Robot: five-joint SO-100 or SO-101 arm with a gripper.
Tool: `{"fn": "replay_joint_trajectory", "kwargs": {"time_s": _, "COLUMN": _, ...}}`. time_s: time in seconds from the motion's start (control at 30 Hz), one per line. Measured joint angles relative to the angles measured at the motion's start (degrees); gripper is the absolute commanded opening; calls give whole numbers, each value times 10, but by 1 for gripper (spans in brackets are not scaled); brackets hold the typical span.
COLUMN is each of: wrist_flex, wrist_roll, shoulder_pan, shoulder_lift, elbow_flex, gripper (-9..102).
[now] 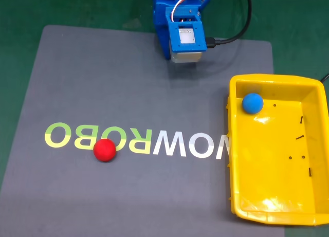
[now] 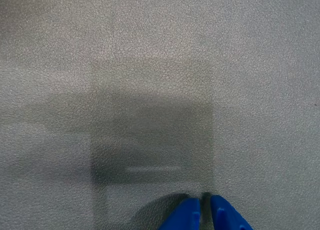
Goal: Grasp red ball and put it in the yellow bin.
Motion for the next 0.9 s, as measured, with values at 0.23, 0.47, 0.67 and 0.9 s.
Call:
{"fn": "replay_joint_trajectory", "kwargs": {"time_s": 0.23, "wrist_flex": -3, "wrist_roll": 13, "shoulder_pan": -1, "shoulder_lift": 0, "elbow_flex": 0, "gripper": 20}}
{"fn": "replay_joint_trajectory", "kwargs": {"time_s": 0.47, "wrist_flex": -95, "wrist_roll": 31, "shoulder_pan": -23, "shoulder_lift": -27, "elbow_flex": -42, "gripper": 27}}
{"fn": "replay_joint_trajectory", "kwargs": {"time_s": 0.67, "wrist_flex": -222, "wrist_roll": 41, "shoulder_pan": -17, "shoulder_lift": -221, "elbow_flex": -189, "gripper": 27}}
{"fn": "replay_joint_trajectory", "kwargs": {"time_s": 0.9, "wrist_flex": -301, "wrist_roll": 39, "shoulder_pan": 44, "shoulder_lift": -482, "elbow_flex": -387, "gripper": 27}}
